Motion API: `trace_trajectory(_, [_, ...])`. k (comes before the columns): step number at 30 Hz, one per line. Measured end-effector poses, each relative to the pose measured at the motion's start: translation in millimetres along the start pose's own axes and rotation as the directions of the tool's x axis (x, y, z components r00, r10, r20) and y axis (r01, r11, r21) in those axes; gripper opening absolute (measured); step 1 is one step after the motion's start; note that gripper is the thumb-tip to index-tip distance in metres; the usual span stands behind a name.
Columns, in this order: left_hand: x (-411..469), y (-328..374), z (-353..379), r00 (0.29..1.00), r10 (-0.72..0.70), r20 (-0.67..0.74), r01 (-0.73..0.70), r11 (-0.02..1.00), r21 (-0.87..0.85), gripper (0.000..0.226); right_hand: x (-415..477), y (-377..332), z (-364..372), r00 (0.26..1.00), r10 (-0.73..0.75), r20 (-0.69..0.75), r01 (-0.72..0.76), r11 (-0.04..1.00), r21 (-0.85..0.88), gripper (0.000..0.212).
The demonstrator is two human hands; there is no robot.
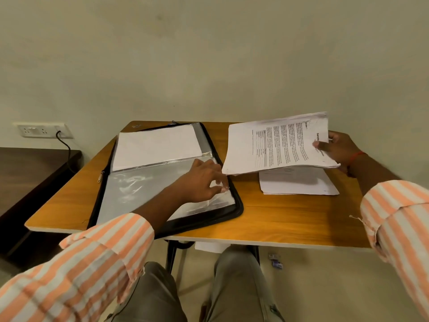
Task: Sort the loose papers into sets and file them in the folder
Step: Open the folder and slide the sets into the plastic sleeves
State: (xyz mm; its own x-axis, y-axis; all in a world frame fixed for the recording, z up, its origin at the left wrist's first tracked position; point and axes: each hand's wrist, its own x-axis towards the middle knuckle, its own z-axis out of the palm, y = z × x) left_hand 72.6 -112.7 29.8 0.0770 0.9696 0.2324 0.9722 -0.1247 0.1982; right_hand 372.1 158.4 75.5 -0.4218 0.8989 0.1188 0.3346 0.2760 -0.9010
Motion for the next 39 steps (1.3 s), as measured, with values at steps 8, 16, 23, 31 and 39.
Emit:
trace_trajectory(8, [-16,-3,13,0.997,-0.047,-0.064,0.044,0.998,-0.049,0.018,7,17,3,0.997,-0.028,-0.070,0.027,1.000,-0.014,0.038])
trace_trajectory(16, [-19,-5,17,0.993,-0.047,-0.104,0.041,0.998,-0.057,0.022,4,14,18,0.998,-0.005,0.060,0.005,1.000,-0.008,0.041])
trace_trajectory(23, [-5,-4,9,0.999,-0.007,-0.047,0.004,0.997,-0.071,0.020,6,7,23,0.974,0.067,0.217,-0.053,0.996,-0.070,0.036])
trace_trajectory(31, [10,-24,-22,0.997,-0.007,0.076,0.009,0.999,-0.035,0.023,2,19,19,0.949,0.126,0.291,-0.112,0.992,-0.062,0.041])
trace_trajectory(39, [55,-70,-28,0.958,-0.006,0.285,-0.092,0.940,0.329,0.015,-9,18,18,0.945,0.101,0.311,-0.096,0.995,-0.031,0.036])
